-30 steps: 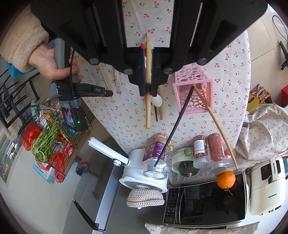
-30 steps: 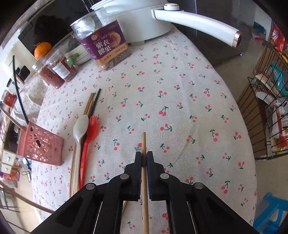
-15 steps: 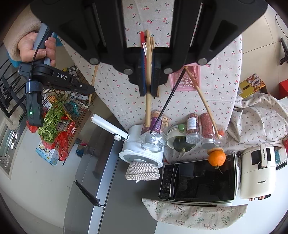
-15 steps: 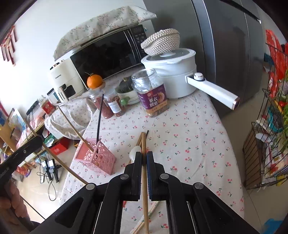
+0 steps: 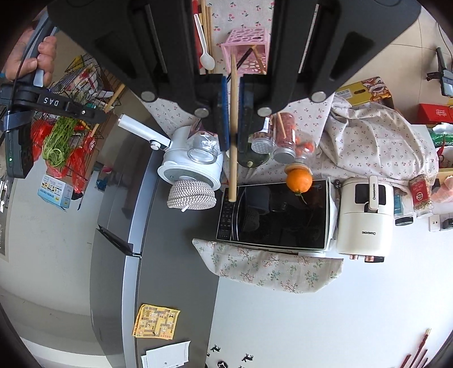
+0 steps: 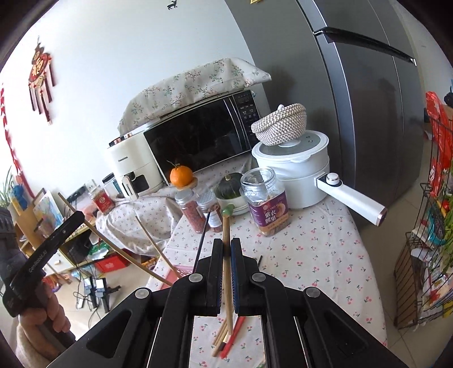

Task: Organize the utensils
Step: 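Lower the left chopstick into the pink basket and open while the right gripper carries its chopstick over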

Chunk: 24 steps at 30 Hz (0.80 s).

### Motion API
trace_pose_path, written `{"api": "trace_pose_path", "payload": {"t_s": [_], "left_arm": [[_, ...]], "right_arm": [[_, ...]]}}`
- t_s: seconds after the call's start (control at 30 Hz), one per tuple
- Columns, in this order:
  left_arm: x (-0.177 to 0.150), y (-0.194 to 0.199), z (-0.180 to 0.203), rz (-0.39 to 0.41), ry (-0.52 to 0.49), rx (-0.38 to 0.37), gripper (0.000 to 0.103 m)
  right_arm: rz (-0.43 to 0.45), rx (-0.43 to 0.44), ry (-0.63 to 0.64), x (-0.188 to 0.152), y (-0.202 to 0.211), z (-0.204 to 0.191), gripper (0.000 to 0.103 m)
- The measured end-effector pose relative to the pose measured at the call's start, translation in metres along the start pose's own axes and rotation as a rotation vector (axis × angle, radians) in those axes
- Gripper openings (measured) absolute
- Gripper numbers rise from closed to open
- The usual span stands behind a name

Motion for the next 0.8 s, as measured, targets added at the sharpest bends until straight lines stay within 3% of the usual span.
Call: {"api": "trace_pose_path", "payload": {"t_s": [0.2,0.63,0.7,0.77,0.8], "left_arm": [[-0.017,-0.027,-0.015,-0.073,0.018,0.049,0.006],[-0.055,-0.08,-0.042,-0.271,0.172,0.022,0.007],[-0.057,-0.083,-0.046,-0.288,0.197,0.03,0.02],[-0.056,-0.08,-0.048,-0.292,0.219,0.035,0.045],[-0.055,-0.079,-0.048,-0.294,0.222,0.037,0.049]], "right_arm": [[-0.017,0.008,0.004,-0.003,-0.007,-0.004,0.005],[-0.008,0.034,0.018,-0.005,-0.011,-0.015,0.005],[-0.002,0.044,0.013,-0.004,-0.012,-0.017,0.005],[0.006,0.056,0.006,-0.001,-0.012,-0.019,0.005],[0.013,0.063,0.002,0.001,-0.012,-0.021,0.005]]}}
Point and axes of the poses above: each gripper's, at about its wrist camera, not at the fingertips, and y roughly against the way its jaws point, z to its right, x to its top, the point moved 2 cm from there along -y, roughly the way its jaws point, and after that the axes turned 4 degrees about -x, right-handed, at the moved point
